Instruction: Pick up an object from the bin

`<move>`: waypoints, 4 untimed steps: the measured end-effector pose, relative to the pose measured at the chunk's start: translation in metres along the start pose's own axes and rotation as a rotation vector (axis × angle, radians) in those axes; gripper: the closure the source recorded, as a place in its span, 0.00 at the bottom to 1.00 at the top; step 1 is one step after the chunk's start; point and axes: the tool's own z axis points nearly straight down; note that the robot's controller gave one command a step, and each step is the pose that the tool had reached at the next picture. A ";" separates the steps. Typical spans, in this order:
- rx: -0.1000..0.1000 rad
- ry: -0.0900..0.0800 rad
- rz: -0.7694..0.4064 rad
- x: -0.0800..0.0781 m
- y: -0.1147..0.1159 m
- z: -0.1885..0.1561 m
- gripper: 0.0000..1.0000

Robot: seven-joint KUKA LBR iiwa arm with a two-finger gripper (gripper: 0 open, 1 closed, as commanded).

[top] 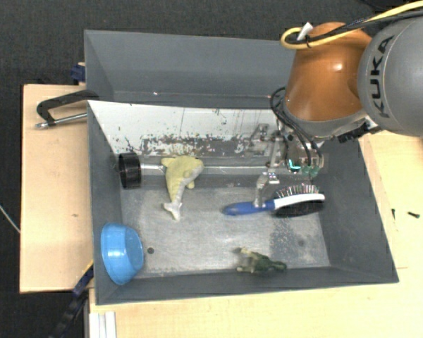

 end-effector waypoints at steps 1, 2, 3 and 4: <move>0.001 -0.011 0.034 0.022 -0.096 0.122 0.00; 0.004 -0.016 -0.029 0.002 -0.138 0.089 0.00; -0.001 -0.008 -0.049 0.009 -0.113 0.091 0.00; 0.000 -0.009 -0.103 0.000 -0.130 0.120 0.00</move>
Offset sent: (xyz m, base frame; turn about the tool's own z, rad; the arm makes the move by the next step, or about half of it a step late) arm -0.0236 -0.0936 -0.1217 0.0297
